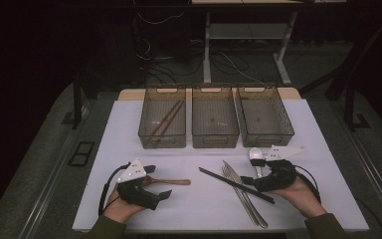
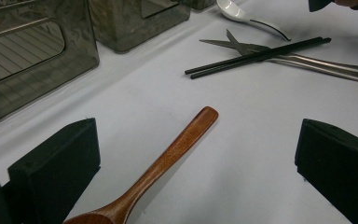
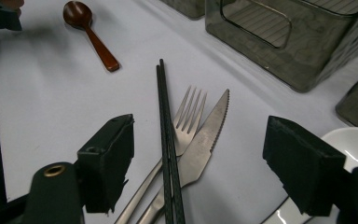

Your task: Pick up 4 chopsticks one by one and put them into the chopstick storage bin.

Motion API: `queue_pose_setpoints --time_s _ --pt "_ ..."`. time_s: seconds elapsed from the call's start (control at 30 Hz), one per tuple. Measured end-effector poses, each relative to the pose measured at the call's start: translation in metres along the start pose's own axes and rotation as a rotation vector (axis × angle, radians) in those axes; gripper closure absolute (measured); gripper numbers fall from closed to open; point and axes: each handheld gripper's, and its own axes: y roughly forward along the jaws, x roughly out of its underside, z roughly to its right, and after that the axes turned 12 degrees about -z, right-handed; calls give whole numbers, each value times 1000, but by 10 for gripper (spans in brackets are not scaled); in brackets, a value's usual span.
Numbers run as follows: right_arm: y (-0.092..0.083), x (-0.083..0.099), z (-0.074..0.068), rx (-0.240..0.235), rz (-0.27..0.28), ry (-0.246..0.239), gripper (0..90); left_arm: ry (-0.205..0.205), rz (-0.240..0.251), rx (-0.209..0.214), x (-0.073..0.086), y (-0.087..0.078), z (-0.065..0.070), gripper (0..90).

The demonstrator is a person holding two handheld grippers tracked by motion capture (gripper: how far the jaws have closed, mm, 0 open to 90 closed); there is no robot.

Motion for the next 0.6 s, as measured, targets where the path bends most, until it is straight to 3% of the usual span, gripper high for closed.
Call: queue_pose_setpoints --time_s 0.33,0.6 --pt "10 -4 -5 -71 -54 -39 382 12 0 5 1 3 -2 0" --pt "10 -1 -7 -64 -78 -66 496 15 -2 3 1 4 -3 0"
